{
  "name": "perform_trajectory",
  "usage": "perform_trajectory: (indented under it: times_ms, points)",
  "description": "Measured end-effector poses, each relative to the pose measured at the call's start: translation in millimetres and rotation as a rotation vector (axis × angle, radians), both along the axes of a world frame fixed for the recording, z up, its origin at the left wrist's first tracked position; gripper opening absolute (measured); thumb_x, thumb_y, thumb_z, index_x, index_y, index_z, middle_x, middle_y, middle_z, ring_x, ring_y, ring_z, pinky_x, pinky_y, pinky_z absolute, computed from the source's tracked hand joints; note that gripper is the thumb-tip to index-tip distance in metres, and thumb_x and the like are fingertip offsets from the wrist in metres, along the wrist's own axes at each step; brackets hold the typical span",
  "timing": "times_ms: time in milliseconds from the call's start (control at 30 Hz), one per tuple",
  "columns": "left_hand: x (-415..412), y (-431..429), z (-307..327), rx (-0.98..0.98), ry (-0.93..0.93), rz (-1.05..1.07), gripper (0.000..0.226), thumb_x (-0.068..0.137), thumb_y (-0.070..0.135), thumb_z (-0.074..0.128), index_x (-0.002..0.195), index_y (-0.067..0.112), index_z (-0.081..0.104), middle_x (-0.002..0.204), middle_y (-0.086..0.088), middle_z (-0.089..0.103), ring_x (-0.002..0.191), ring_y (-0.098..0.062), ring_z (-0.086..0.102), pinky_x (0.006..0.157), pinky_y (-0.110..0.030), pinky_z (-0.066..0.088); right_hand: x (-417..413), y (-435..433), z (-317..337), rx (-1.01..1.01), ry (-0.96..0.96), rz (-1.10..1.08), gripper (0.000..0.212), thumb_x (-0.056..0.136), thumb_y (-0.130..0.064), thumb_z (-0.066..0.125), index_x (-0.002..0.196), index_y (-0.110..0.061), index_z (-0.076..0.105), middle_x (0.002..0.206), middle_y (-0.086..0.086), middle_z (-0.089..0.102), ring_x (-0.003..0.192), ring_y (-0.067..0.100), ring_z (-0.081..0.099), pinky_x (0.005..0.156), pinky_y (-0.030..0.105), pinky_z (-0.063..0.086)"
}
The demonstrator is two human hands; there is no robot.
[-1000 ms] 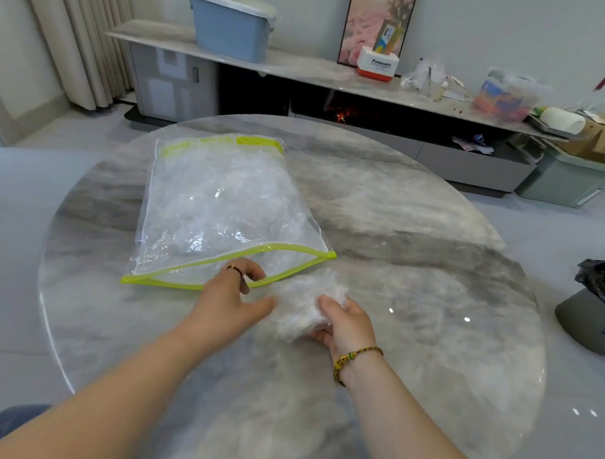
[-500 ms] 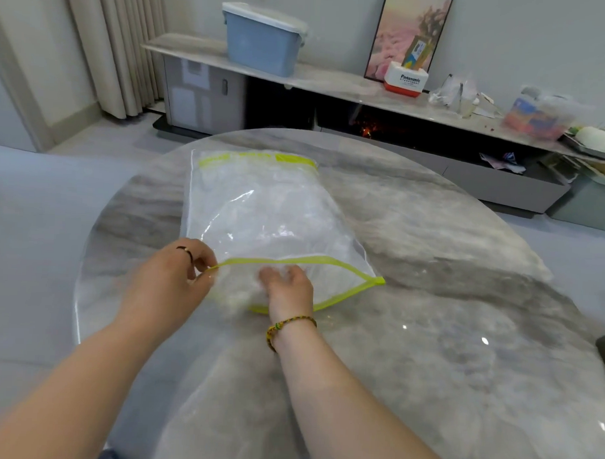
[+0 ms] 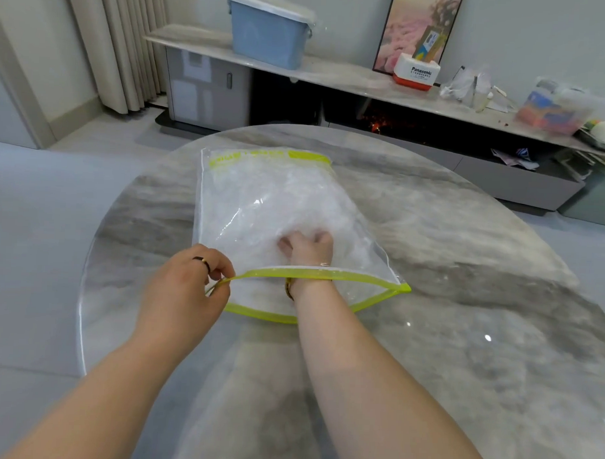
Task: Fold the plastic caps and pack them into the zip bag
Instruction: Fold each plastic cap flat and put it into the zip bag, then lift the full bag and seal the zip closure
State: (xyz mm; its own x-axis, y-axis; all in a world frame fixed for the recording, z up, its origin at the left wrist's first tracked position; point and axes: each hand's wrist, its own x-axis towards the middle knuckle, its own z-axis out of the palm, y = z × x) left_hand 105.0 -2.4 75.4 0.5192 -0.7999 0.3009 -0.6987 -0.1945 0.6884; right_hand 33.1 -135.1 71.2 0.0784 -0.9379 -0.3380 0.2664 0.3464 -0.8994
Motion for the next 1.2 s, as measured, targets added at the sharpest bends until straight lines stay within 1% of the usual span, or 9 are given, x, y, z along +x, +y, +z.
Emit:
perform_trajectory:
  times_ms: [133, 333, 433, 533, 633, 700, 800, 967, 1200]
  points:
    - [-0.3, -4.1, -7.7, 0.178, -0.117, 0.003, 0.022, 0.079, 0.002, 0.062, 0.091, 0.019, 0.068, 0.087, 0.008, 0.049, 0.094, -0.019, 0.048, 0.067, -0.020, 0.024, -18.4, 13.7, -18.9, -0.087, 0.048, 0.107, 0.055, 0.088, 0.010, 0.049, 0.135, -0.010, 0.028, 0.116, 0.004, 0.037, 0.090, 0.018, 0.056, 0.057, 0.011, 0.044]
    - [-9.8, -5.1, -11.0, 0.235, -0.213, -0.011, 0.052, 0.081, 0.018, 0.063, 0.130, 0.018, 0.049, 0.138, -0.002, 0.041, 0.124, -0.025, 0.040, 0.097, -0.031, 0.033, -74.5, 38.8, -24.5, -0.201, 0.126, 0.163, 0.043, 0.089, 0.019, 0.036, 0.128, 0.002, 0.038, 0.132, 0.024, 0.045, 0.106, 0.019, 0.051, 0.071, 0.006, 0.044]
    - [-16.8, -6.7, -13.0, 0.134, -0.389, -0.130, 0.054, 0.068, 0.035, 0.056, 0.119, 0.017, 0.051, 0.119, -0.014, 0.060, 0.107, -0.024, 0.047, 0.091, -0.036, 0.036, -99.4, 43.5, -19.5, -0.195, 0.139, 0.183, 0.039, 0.090, 0.019, 0.034, 0.125, 0.003, 0.041, 0.123, 0.012, 0.049, 0.102, 0.013, 0.052, 0.075, 0.009, 0.046]
    - [-22.5, -10.1, -18.3, 0.170, -0.475, -0.125, 0.065, 0.054, 0.026, 0.084, 0.114, 0.012, 0.060, 0.112, -0.017, 0.064, 0.100, -0.026, 0.048, 0.088, -0.044, 0.046, -116.4, 43.9, -14.4, -0.178, 0.196, 0.121, 0.021, 0.091, 0.011, 0.040, 0.095, -0.005, 0.053, 0.088, 0.006, 0.060, 0.065, 0.002, 0.063, 0.060, 0.012, 0.049]
    - [-23.6, -2.9, -4.5, 0.282, -0.334, 0.026, 0.074, 0.069, 0.016, 0.078, 0.136, 0.011, 0.045, 0.142, -0.016, 0.039, 0.125, -0.034, 0.041, 0.099, -0.045, 0.038, -137.1, 36.3, -13.3, -0.247, 0.505, -0.194, 0.009, 0.086, -0.002, 0.056, 0.086, -0.011, 0.053, 0.074, 0.007, 0.054, 0.061, 0.017, 0.058, 0.060, 0.023, 0.048]
    - [-16.9, 4.8, -0.6, 0.405, -0.176, 0.135, 0.074, 0.087, 0.023, 0.060, 0.147, 0.020, 0.018, 0.153, -0.005, 0.012, 0.135, -0.029, 0.025, 0.104, -0.038, 0.031, -148.4, 27.9, -9.3, -0.304, 0.693, -0.237, 0.038, 0.081, -0.007, 0.065, 0.115, -0.005, 0.048, 0.099, 0.011, 0.051, 0.092, 0.028, 0.054, 0.081, 0.027, 0.042]
    - [-4.9, 12.3, -4.4, 0.459, 0.046, 0.188, 0.062, 0.090, 0.018, 0.055, 0.145, 0.018, 0.025, 0.146, -0.005, 0.028, 0.117, -0.030, 0.048, 0.087, -0.035, 0.042, -155.6, 10.5, 0.8, -0.318, 0.787, -0.010, 0.059, 0.085, -0.011, 0.063, 0.136, -0.006, 0.035, 0.136, 0.012, 0.039, 0.118, 0.023, 0.045, 0.092, 0.021, 0.032]
    - [-4.8, 12.2, 4.0, 0.189, 0.397, 0.207, 0.033, 0.090, 0.005, 0.054, 0.122, 0.012, 0.055, 0.101, -0.011, 0.061, 0.062, -0.023, 0.057, 0.056, -0.021, 0.049, -153.7, -3.2, 25.0, -0.222, 0.707, 0.350, 0.045, 0.093, -0.010, 0.048, 0.136, -0.013, 0.035, 0.102, 0.010, 0.062, 0.065, 0.013, 0.061, 0.062, 0.024, 0.054]
    - [-13.8, 19.9, 57.8, -0.158, 0.581, 0.227, 0.023, 0.089, -0.003, 0.053, 0.110, -0.003, 0.061, 0.112, -0.002, 0.056, 0.076, -0.023, 0.056, 0.049, -0.001, 0.044, -158.6, 6.4, 51.3, -0.269, 0.431, 0.398, 0.037, 0.086, 0.021, 0.032, 0.117, 0.015, 0.051, 0.075, 0.003, 0.056, 0.042, -0.002, 0.058, 0.051, 0.010, 0.049]
